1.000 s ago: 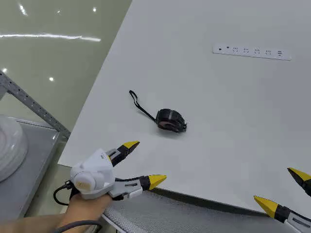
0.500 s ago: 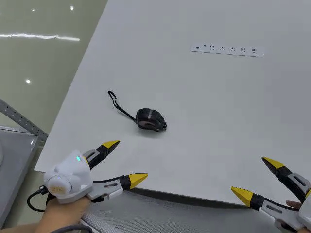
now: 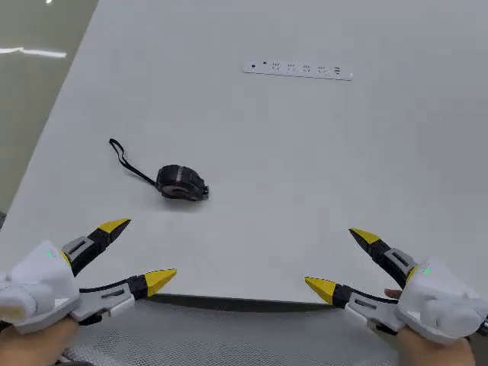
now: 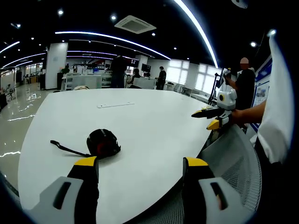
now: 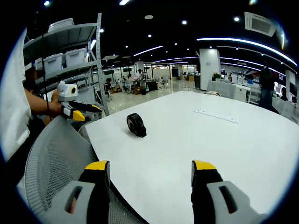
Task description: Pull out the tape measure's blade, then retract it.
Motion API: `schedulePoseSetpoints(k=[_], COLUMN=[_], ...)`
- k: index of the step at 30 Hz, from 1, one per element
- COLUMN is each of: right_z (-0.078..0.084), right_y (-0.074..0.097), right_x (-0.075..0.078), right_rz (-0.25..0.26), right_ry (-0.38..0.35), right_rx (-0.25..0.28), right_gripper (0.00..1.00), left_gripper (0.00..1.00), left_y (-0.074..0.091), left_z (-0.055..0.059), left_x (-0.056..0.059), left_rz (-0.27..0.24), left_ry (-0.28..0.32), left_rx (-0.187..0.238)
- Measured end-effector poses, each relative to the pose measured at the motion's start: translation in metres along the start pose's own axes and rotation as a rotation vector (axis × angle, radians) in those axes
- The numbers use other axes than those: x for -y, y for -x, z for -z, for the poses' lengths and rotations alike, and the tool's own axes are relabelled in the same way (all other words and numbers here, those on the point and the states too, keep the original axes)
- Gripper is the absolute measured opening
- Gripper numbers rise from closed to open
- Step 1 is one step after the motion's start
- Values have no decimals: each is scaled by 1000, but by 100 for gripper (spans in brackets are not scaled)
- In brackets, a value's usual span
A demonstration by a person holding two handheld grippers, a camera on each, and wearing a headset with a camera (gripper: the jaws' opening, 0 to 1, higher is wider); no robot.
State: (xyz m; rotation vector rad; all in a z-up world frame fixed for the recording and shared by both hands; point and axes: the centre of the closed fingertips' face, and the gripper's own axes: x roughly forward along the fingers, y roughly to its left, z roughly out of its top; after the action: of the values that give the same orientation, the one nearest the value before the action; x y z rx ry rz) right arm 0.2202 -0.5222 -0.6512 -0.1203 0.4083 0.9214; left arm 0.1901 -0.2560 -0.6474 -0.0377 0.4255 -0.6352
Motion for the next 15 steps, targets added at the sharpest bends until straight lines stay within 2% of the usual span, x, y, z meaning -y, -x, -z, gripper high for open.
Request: schedulePoseSetpoints(k=[15], right_z=[0], right_y=[-1], right_x=[-1], right_rz=[-2], right_ry=[-2], right_rx=[2], right_gripper=[72], left_gripper=[71], left_y=[0], left_z=[-4], left_x=[5], left_rz=[-1], left_ry=[-1], left_rx=[-5])
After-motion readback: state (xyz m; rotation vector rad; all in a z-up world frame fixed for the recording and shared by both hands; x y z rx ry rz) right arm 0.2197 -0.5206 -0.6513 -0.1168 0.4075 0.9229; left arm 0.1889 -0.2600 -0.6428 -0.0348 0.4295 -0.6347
